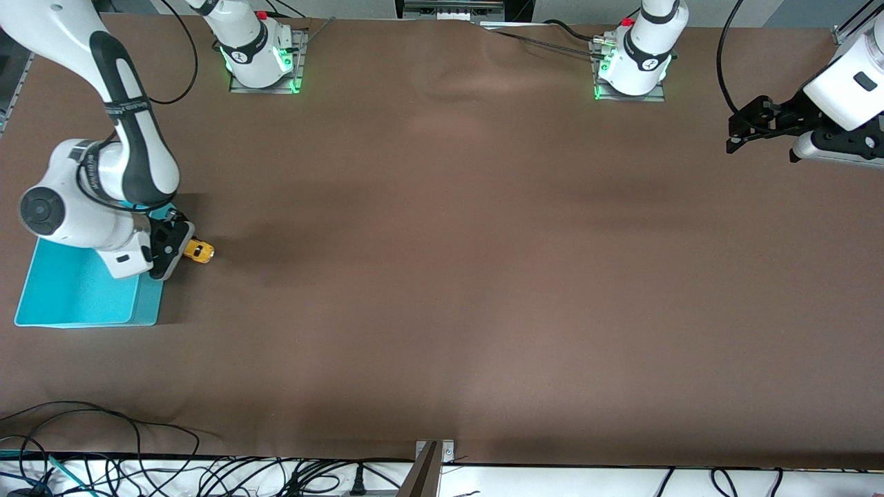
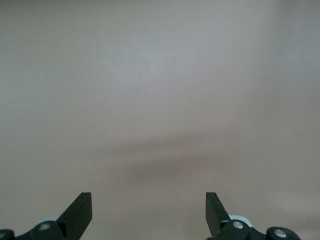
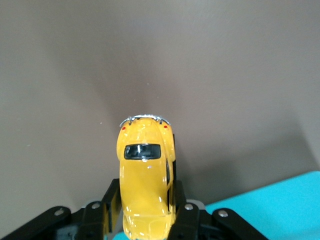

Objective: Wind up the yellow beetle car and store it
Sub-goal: 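Lift the car with the right gripper and lower it into the bin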

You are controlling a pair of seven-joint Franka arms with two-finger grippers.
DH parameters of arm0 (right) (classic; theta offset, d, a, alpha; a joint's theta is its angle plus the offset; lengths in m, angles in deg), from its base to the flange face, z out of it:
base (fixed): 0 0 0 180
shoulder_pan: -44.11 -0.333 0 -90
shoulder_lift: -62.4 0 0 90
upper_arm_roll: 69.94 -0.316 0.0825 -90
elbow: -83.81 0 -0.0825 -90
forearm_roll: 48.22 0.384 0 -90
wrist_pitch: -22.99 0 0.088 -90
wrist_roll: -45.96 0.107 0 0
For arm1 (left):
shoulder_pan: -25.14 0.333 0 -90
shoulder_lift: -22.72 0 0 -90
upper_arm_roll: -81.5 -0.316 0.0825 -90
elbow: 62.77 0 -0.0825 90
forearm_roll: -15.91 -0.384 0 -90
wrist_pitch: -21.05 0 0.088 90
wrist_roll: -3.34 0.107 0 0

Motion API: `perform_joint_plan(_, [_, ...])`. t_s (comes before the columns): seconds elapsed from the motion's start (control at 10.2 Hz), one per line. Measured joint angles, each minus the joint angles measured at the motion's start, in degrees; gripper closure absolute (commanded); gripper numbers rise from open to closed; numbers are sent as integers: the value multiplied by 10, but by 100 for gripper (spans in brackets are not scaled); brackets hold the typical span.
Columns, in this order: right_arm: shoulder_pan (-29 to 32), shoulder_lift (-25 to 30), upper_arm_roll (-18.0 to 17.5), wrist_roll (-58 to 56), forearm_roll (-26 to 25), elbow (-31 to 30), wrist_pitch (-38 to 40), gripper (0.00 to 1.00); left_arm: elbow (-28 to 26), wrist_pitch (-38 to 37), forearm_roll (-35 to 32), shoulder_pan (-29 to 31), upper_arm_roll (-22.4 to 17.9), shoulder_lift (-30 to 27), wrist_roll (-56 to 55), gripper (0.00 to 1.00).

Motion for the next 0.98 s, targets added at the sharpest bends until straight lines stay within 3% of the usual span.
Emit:
perform_joint_plan(0.39, [1,3,6,-41,0,87,98,100,0,0,0,0,0,0,0,0])
perform_joint_plan(0.98, [69,-14,33,-197,-27,89,87,100,0,0,0,0,0,0,0,0])
